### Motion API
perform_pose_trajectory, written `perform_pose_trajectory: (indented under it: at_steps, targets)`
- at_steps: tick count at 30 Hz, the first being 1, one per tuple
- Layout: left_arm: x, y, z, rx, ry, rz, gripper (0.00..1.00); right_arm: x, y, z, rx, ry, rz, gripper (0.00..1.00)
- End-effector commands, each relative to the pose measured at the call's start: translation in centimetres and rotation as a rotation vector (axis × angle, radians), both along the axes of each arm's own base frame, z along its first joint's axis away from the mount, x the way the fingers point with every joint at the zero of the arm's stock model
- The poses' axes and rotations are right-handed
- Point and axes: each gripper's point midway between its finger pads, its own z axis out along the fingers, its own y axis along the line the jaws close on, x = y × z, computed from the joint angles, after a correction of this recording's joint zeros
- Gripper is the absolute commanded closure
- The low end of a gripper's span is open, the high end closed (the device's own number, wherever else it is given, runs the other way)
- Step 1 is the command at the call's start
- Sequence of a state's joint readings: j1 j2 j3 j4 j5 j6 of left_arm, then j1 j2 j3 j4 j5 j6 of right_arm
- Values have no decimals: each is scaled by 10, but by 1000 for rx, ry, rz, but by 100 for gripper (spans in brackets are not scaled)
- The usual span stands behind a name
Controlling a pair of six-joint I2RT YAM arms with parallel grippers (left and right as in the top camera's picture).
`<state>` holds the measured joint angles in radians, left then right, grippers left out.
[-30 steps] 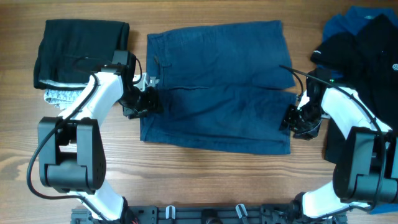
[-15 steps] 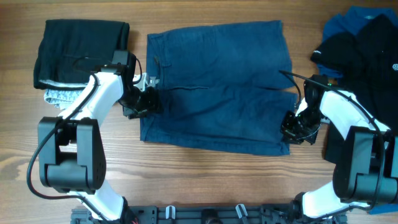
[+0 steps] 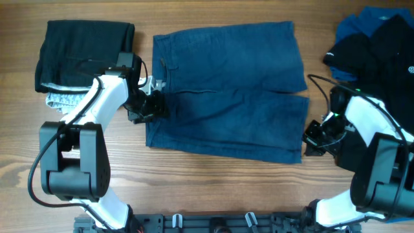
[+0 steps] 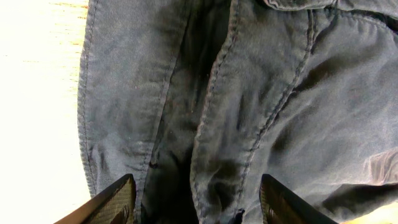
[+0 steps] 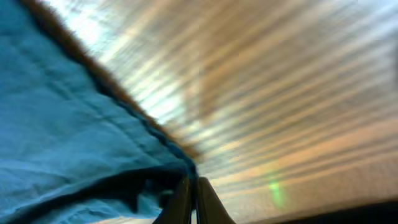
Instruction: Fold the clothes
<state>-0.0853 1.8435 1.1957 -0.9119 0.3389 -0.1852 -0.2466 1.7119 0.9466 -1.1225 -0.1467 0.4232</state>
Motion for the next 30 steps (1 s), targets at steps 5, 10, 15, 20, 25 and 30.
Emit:
perform_pose_trajectory:
  at_steps: [5,10,15,20,25,30]
  targets:
    - [-1,-2,1,-12,-8,-17,36,10,18,9,174,-96,18,71]
    - [0,-3,1,-13,-11,-18,36,29,13,4,156,-182,37,36]
    - [2,-3,1,-13,-22,-18,36,73,-4,-4,74,-364,67,51]
    - [5,-3,1,-14,-34,-18,36,124,-32,-2,-74,-565,94,43]
    - [5,-3,1,-15,-34,-18,36,137,-34,-12,-82,-595,103,58]
    - [5,-3,1,-14,-34,-18,36,149,-12,-21,43,-668,235,44]
